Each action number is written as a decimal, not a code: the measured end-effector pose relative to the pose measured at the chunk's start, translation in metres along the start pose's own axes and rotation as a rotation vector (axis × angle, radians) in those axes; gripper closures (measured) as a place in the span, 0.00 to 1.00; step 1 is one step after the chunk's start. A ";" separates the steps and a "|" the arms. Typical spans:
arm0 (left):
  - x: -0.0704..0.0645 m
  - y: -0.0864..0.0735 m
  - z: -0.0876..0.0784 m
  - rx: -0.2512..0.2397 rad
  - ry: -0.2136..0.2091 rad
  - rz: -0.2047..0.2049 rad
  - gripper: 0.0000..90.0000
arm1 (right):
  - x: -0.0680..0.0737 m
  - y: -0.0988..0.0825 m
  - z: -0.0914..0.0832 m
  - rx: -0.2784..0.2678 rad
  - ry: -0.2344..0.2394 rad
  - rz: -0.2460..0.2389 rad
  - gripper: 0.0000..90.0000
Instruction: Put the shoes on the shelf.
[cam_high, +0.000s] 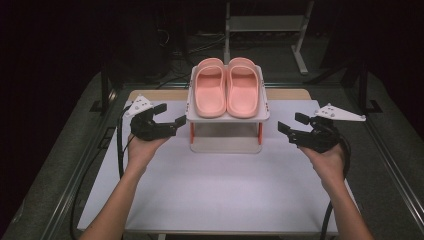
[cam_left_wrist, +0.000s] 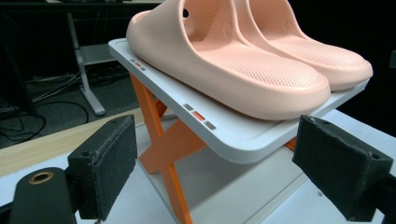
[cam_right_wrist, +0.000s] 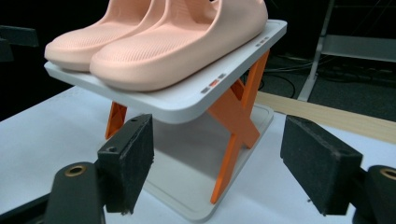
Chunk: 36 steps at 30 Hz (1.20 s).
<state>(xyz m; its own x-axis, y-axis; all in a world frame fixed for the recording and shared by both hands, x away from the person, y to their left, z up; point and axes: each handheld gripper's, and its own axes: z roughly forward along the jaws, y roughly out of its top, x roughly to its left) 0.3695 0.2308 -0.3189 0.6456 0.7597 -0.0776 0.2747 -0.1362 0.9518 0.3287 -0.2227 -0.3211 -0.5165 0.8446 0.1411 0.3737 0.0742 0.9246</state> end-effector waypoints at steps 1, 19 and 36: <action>0.000 -0.002 -0.001 0.002 0.003 -0.003 0.14 | 0.000 -0.001 -0.001 0.000 0.000 0.001 0.27; -0.006 -0.028 -0.016 -0.023 0.001 0.004 0.11 | -0.004 -0.036 -0.017 0.005 -0.004 0.022 0.26; -0.012 -0.063 -0.041 -0.017 0.016 -0.005 0.11 | -0.006 -0.072 -0.038 0.009 -0.015 0.066 0.25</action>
<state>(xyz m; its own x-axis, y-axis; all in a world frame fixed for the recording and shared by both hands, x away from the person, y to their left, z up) 0.3158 0.2563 -0.3657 0.6326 0.7706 -0.0776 0.2659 -0.1219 0.9563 0.2757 -0.2530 -0.3752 -0.4786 0.8558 0.1961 0.4139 0.0229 0.9100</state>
